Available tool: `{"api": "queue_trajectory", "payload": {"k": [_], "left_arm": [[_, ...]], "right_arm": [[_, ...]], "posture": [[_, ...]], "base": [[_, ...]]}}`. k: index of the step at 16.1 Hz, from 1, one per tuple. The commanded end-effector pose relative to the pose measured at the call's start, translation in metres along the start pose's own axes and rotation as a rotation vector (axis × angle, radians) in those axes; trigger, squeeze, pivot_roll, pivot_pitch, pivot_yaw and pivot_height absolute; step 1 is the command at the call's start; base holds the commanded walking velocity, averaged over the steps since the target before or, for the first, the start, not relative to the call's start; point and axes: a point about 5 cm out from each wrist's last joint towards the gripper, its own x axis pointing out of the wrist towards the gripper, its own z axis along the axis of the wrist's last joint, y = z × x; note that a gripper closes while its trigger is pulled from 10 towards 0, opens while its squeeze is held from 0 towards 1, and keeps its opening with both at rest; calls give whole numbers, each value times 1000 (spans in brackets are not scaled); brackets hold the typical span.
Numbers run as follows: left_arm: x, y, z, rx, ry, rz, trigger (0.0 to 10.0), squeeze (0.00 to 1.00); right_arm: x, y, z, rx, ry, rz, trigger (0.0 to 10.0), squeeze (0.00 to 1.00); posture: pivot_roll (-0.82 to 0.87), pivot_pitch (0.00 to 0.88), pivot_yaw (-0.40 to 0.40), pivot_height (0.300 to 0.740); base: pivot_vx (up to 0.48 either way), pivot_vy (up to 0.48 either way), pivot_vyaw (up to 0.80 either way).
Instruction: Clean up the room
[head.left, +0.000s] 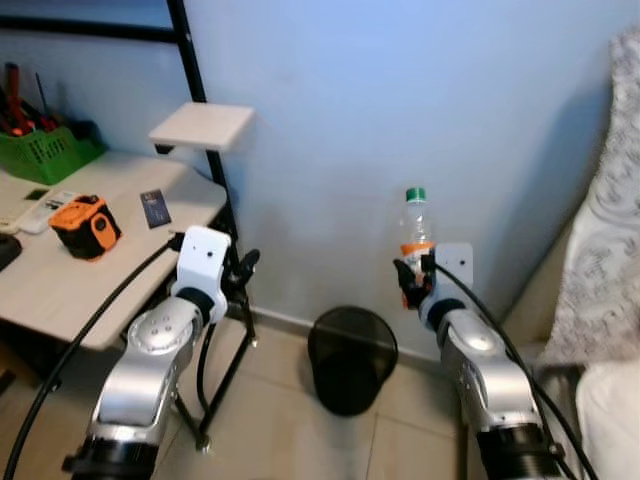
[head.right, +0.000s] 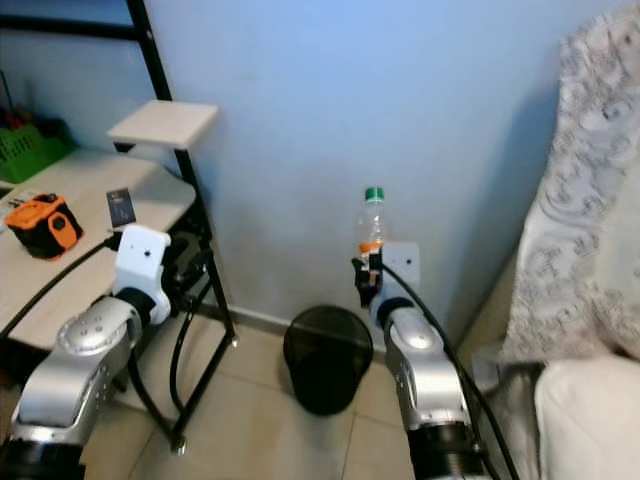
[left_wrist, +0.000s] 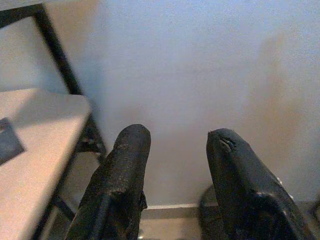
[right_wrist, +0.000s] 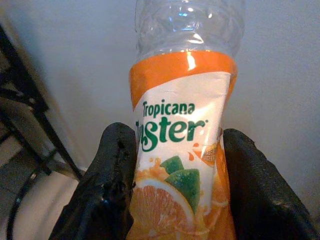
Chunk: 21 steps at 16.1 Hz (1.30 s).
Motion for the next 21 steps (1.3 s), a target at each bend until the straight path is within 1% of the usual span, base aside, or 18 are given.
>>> {"api": "queue_trajectory", "payload": {"k": [1, 5, 8, 10, 11, 12, 14, 17, 19, 20, 21], "left_arm": [[-1, 7, 0, 7, 8, 17, 10000, 0], [0, 5, 1, 14, 11, 8, 10000, 0], [-4, 1, 2, 53, 5, -33, 10000, 0], [-8, 2, 0, 40, 9, -23, 10000, 0], [-11, 1, -6, 30, 21, -23, 10000, 0], [-11, 0, -8, 29, 28, -34, 10000, 0], [-8, -6, -7, 54, 34, -116, 10000, 0], [-3, -7, -7, 81, 37, -153, 10000, 0], [-2, -12, -13, 128, 64, -297, 10000, 0], [-1, -13, -14, 147, 72, -337, 10000, 0], [-1, -13, -16, 192, 92, -416, 10000, 0]], "right_arm": [[2, 11, 4, -7, -15, 32, 10000, 0], [3, 8, 2, -45, -1, 33, 10000, 0], [-1, 7, 0, -84, 2, 40, 10000, 0], [-5, 1, 0, -79, 4, 21, 10000, 0], [-7, -6, -6, -81, 22, 4, 10000, 0], [-7, -8, -11, -93, 42, 5, 10000, 0], [-3, -10, -24, -148, 103, 57, 10000, 0], [6, -13, -37, -204, 177, 94, 10000, 0], [13, -13, -58, -305, 307, 163, 10000, 0], [15, -13, -63, -337, 332, 175, 10000, 0], [18, -12, -70, -415, 377, 210, 10000, 0]], "posture": [[162, 0, 38, 740], [170, 0, 32, 740], [174, 0, 26, 740], [166, 0, 26, 740], [166, 0, 26, 740], [165, 0, 26, 740], [162, 0, 31, 740], [157, 0, 28, 740], [159, 0, 18, 740], [159, 0, 17, 740], [161, 0, 16, 740]], "base": [[319, 0, 0], [319, 0, 0], [320, 0, 0], [322, 0, 0], [319, 0, 0], [319, 0, 0], [321, 0, 0], [320, 0, 0], [321, 0, 0], [322, 0, 0], [319, 0, 0]]}}
